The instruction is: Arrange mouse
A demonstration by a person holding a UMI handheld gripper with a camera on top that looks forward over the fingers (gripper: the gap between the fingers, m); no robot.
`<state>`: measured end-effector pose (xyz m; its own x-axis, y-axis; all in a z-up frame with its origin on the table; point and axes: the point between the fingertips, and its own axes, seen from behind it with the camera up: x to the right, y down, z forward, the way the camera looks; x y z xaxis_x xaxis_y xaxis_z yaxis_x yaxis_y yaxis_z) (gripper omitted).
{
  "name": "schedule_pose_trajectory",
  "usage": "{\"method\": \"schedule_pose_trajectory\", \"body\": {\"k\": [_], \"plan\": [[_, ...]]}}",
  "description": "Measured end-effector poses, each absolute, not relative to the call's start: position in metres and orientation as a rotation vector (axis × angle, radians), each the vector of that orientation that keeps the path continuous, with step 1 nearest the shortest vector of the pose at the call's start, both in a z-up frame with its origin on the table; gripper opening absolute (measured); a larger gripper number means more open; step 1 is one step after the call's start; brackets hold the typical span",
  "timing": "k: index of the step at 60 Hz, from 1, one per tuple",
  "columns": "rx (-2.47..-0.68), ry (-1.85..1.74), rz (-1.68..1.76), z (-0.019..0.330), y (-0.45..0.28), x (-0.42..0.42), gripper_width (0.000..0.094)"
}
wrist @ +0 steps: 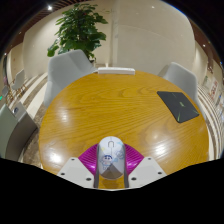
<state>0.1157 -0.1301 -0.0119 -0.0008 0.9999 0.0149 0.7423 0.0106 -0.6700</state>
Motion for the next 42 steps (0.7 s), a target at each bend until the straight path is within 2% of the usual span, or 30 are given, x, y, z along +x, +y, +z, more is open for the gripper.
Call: {"method": "schedule_pose_trajectory", "body": {"k": [8, 15, 26, 34, 42], "plan": [[-1.800, -1.782, 0.705, 0.019, -0.127, 0.113, 0.0341], [-1.785, -1.769, 0.764, 0.074, -0.114, 0.094, 0.0342], [-1.708, -1.677, 0.774, 0.145, -0.009, 0.018, 0.0342], [-1.694, -1.610, 0.717, 0.143, 0.096, -0.041, 0.0341], [-1.728, -1.632, 0.680, 0.090, 0.174, -0.081, 0.0343]]}}
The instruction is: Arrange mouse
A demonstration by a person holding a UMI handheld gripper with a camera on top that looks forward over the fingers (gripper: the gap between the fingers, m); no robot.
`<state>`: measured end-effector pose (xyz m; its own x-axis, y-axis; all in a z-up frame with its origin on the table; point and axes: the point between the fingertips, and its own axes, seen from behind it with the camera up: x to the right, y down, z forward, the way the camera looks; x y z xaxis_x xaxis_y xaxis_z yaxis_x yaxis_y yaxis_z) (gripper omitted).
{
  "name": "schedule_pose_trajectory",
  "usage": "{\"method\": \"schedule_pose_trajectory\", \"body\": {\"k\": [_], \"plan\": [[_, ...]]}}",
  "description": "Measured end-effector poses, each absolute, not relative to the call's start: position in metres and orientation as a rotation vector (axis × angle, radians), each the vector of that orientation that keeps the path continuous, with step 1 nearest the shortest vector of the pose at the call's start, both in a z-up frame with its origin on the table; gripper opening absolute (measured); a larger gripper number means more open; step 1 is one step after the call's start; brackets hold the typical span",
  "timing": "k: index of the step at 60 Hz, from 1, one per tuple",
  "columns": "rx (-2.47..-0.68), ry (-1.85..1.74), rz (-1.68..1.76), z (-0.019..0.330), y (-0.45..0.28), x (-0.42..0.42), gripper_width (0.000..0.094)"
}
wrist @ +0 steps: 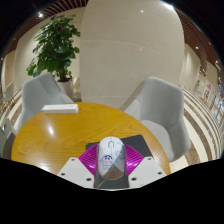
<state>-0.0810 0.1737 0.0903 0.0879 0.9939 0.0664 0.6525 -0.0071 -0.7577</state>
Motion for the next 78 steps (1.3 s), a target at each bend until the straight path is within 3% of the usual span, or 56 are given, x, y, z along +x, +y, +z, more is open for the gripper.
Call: {"method": "schedule_pose_trajectory", "body": {"k": [4, 14, 22, 29, 31, 36, 38, 54, 66, 78], "plan": [[-1.757, -1.657, 0.652, 0.052, 0.201, -0.078, 0.0356], [-1.810, -1.698, 0.622, -0.003, 0.230, -0.101, 0.0364], [-1.833, -1.728, 0.626, -0.024, 0.233, -0.099, 0.0384], [-1.820, -1.741, 0.652, -0.026, 0.231, -0.101, 0.0482], [-1.822, -1.751, 0.646, -0.025, 0.232, -0.098, 0.0546], [-1.869, -1.760, 0.614, -0.020, 0.234, -0.085, 0.0892], [-1.898, -1.746, 0.632, -0.013, 0.230, -0.079, 0.0846], [-1.870, -1.823, 0.711, 0.079, 0.164, 0.047, 0.0862], [-1.825, -1.934, 0.722, 0.091, 0.110, 0.132, 0.0854], [-1.752, -1.986, 0.720, 0.089, 0.091, 0.152, 0.0858]]}}
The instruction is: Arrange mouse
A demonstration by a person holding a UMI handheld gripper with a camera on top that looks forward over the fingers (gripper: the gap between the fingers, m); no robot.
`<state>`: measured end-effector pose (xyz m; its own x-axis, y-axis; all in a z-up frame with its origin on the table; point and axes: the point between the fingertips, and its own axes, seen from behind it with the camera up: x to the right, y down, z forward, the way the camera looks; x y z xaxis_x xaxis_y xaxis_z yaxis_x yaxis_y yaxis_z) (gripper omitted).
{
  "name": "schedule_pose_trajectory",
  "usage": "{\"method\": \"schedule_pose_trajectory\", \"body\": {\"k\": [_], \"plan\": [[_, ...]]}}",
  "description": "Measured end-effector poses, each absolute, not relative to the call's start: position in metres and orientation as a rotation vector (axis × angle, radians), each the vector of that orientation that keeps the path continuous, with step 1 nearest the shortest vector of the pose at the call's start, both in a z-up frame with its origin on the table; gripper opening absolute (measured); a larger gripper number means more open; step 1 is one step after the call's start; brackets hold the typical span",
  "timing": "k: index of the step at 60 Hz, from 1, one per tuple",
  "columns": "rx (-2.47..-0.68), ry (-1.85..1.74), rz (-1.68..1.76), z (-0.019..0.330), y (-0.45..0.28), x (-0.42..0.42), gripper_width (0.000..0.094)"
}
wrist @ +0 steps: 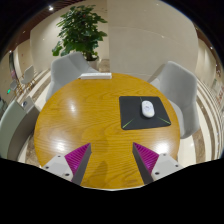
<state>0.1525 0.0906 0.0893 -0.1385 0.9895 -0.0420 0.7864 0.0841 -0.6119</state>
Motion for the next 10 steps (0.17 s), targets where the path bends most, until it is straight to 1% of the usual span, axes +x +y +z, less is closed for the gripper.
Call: {"method": "schedule_pose_trajectory", "body": {"k": [10], "plan": [[-1.728, -1.983, 0.712, 0.0882, 0.0925, 0.1532, 0.0852]]}}
